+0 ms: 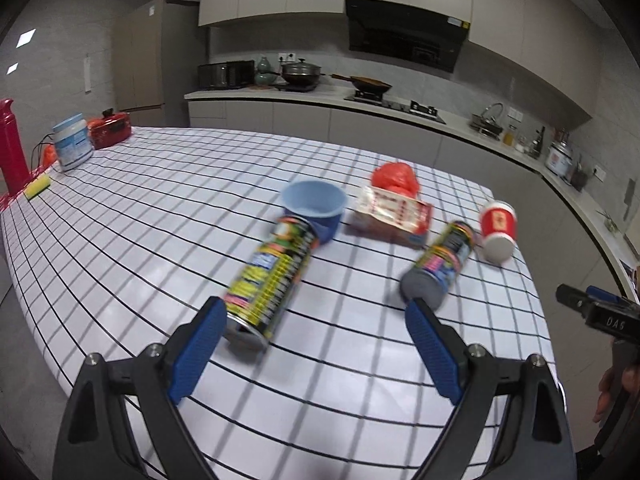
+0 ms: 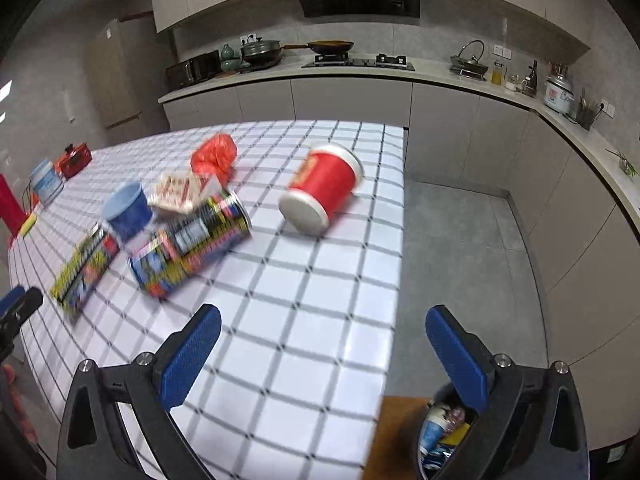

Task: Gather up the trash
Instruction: 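Move both tools back toward the spray can and red paper cup, then grasp the green-yellow spray can with the left tool while the right tool grasps the red paper cup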

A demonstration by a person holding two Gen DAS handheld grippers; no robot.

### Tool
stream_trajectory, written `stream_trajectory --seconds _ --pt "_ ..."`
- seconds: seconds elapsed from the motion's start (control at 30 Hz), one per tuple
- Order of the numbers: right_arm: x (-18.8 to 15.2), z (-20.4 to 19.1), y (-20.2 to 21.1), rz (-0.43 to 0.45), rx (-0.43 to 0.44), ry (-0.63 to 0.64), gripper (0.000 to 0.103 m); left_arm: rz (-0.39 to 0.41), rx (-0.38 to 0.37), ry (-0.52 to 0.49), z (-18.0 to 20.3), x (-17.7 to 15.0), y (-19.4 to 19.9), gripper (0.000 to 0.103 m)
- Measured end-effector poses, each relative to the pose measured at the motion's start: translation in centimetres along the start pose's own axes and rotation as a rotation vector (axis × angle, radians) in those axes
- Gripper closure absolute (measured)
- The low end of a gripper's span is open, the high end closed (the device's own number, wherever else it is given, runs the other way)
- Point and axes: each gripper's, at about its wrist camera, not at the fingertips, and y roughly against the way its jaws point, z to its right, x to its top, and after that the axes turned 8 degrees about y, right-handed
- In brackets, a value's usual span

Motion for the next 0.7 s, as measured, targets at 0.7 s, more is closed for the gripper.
stream_trajectory --seconds 0.7 --pt "7.8 -0.7 -10.9 -0.053 -0.150 -0.137 0.000 -0.142 -0.006 -0.064 -3.9 2.3 -9.5 0.013"
